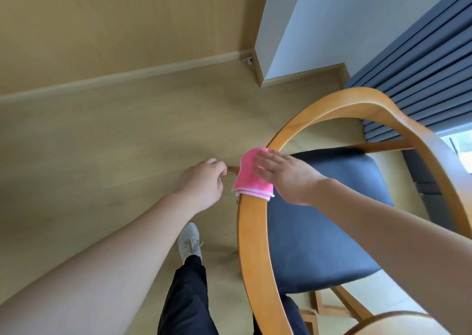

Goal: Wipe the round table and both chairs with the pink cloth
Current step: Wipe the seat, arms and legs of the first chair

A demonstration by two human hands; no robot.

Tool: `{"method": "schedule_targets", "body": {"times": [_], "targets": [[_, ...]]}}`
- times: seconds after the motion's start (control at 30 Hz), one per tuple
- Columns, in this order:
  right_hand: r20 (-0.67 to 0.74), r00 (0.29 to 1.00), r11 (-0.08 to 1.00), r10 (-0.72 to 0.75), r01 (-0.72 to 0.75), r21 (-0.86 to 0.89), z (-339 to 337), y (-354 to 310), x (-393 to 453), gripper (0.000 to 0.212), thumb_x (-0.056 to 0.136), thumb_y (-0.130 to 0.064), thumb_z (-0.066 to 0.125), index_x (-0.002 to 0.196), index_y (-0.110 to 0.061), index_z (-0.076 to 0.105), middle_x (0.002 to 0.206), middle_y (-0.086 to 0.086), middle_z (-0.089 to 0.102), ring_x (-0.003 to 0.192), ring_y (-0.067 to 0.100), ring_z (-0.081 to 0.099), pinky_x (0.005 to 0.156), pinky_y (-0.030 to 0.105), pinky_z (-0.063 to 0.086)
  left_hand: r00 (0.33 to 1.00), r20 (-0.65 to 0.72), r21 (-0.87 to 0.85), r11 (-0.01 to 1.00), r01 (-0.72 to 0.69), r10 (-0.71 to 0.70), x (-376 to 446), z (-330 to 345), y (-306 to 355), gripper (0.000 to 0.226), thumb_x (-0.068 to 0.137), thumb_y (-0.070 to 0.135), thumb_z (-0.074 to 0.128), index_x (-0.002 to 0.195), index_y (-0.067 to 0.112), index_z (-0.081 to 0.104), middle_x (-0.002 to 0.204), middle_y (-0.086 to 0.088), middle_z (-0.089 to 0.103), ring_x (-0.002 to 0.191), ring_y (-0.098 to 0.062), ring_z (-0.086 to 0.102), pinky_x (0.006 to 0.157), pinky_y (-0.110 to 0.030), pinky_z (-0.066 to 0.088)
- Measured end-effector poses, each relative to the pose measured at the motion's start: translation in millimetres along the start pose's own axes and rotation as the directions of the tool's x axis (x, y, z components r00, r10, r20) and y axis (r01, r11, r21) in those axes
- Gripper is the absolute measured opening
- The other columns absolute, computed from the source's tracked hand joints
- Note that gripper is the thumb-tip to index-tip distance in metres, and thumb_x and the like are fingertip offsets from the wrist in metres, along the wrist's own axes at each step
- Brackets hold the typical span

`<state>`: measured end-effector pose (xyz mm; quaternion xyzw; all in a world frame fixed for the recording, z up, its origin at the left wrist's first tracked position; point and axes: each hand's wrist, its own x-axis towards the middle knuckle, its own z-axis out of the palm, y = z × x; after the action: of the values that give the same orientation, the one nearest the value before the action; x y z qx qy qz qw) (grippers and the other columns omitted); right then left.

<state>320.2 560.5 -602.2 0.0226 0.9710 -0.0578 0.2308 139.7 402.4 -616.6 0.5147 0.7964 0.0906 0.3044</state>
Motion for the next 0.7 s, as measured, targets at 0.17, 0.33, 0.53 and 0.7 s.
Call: {"method": "schedule_targets", "body": {"times": [0.17, 0.33, 0.53, 0.7], "targets": [[0.197, 0.966, 0.958, -0.165, 0.205, -0.203, 12.4, -1.7, 30.2, 0.078, 0.093, -0.015, 0.054, 0.154, -0.020, 0.006, 0.162, 0.005, 0.004, 0.149, 0.024, -0.003, 0.115, 0.037, -0.011, 1.000, 0.015, 0.018, 1.000, -0.005, 0.005, 4.2, 5.0, 5.4, 0.020, 0.088, 0.013, 0.046, 0.104, 0.021, 0.056, 0.105, 0.006, 0.056, 0.086, -0.025, 0.057, 0.068, -0.033, 0.045], [0.135, 0.968, 0.959, -0.213, 0.233, -0.159, 19.1, 7.5, 40.5, 0.073, 0.088, -0.014, 0.062, 0.150, -0.020, 0.024, 0.153, 0.004, 0.033, 0.143, 0.024, 0.025, 0.120, 0.035, 0.007, 1.000, 0.030, 0.040, 0.999, -0.007, 0.006, 9.0, 4.8, 8.6, 0.019, 0.088, 0.014, 0.046, 0.103, 0.022, 0.055, 0.105, 0.007, 0.056, 0.086, -0.024, 0.058, 0.067, -0.032, 0.045], [0.046, 0.997, 0.981, -0.058, 0.065, -0.181, 12.9, 44.3, 47.4, 0.048, 0.091, -0.015, 0.055, 0.138, -0.020, 0.043, 0.135, 0.002, 0.052, 0.127, 0.026, 0.045, 0.114, 0.036, 0.024, 0.999, 0.037, 0.050, 0.999, -0.010, 0.009, 21.2, 1.1, 18.2, 0.021, 0.089, 0.014, 0.045, 0.105, 0.022, 0.055, 0.105, 0.006, 0.056, 0.085, -0.023, 0.056, 0.067, -0.031, 0.043], [0.005, 0.999, 0.964, 0.042, -0.040, -0.264, -1.6, 85.9, 44.3, 0.035, 0.093, -0.017, 0.048, 0.128, -0.017, 0.048, 0.122, 0.000, 0.057, 0.112, 0.025, 0.051, 0.104, 0.031, 0.030, 1.000, 0.031, 0.057, 0.998, -0.001, -0.001, 33.4, -4.1, 27.7, 0.021, 0.090, 0.014, 0.044, 0.106, 0.022, 0.055, 0.109, 0.008, 0.056, 0.089, -0.022, 0.056, 0.071, -0.031, 0.045]]}}
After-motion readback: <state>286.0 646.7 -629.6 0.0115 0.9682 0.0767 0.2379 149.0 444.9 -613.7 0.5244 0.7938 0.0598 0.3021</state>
